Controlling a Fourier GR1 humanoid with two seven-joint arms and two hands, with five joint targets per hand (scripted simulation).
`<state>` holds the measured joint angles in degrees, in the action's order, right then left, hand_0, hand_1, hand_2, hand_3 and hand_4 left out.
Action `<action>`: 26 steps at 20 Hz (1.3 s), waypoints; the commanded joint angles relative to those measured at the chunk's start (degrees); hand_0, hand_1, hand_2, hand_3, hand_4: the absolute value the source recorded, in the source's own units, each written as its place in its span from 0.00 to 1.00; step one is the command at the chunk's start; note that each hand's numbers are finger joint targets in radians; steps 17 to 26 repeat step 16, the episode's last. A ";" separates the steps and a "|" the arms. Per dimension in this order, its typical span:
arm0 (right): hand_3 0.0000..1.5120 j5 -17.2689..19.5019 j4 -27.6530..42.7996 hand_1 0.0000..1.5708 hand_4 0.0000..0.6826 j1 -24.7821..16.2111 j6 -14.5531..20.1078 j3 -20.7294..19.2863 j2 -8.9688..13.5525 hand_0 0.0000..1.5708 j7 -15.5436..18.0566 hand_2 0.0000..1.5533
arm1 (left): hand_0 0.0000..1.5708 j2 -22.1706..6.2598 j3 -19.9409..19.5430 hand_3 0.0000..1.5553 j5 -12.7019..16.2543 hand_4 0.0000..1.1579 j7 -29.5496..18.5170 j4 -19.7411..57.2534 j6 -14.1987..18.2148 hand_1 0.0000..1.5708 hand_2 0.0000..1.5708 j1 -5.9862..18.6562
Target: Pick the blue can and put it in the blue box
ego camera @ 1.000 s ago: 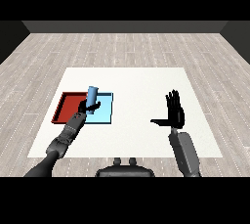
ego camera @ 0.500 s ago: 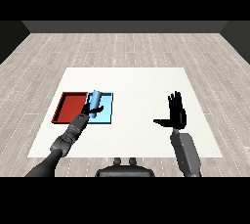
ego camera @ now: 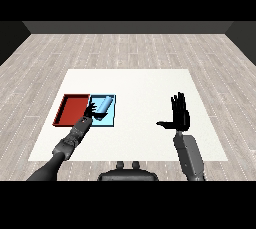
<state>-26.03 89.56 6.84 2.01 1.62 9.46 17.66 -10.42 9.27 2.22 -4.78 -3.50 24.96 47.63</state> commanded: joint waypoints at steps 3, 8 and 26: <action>0.00 -0.43 0.71 0.00 0.00 -0.02 -0.55 0.03 -0.61 0.00 0.13 0.00 | 0.00 0.17 -5.85 0.00 4.80 0.00 -11.60 -6.34 15.20 0.00 0.00 -4.07; 0.00 -2.09 4.55 0.00 0.00 -1.54 -1.91 -1.28 1.49 0.00 -1.59 0.00 | 0.00 -0.04 -8.92 0.00 7.87 0.00 -27.64 -19.21 8.99 0.00 0.00 -6.55; 0.00 1.05 3.38 0.00 0.00 -3.59 -1.77 0.55 2.30 0.00 -2.25 0.00 | 0.00 2.90 -5.35 0.00 10.36 0.00 -38.07 -40.93 -5.16 0.00 0.00 -17.88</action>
